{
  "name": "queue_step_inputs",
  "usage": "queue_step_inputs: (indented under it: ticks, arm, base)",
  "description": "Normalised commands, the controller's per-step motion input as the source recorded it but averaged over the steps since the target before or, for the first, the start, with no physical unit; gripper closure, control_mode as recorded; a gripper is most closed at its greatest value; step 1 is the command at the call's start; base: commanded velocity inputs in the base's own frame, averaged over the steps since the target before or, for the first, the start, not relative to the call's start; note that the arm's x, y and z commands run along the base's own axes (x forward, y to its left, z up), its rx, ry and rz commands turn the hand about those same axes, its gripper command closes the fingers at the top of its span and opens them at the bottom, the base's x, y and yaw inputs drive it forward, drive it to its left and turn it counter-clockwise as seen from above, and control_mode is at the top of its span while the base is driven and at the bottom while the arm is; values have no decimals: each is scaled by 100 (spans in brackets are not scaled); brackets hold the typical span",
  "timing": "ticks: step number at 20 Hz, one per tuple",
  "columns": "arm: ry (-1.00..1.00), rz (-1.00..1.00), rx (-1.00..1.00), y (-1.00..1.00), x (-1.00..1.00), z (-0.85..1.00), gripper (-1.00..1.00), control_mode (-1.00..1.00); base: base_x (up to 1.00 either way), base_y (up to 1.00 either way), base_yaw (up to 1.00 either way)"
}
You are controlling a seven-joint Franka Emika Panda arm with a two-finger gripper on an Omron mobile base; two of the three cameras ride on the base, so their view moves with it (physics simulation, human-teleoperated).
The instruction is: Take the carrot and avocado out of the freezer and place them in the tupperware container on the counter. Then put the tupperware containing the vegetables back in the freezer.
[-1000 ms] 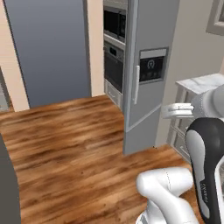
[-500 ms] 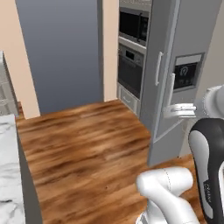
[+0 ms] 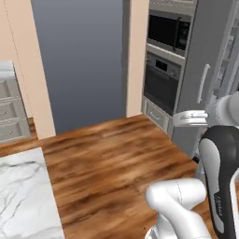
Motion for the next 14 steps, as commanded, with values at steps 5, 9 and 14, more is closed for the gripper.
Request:
queue_step_inputs:
  ticks: [5, 9, 14]
  arm:
    - [0, 0, 0, 0, 0, 0, -100, 100]
    - [0, 0, 0, 0, 0, 0, -100, 100]
    - [0, 0, 0, 0, 0, 0, -100, 100]
  base:
    - [100, 48, -29]
    - [100, 42, -61]
    - [99, 37, -61]
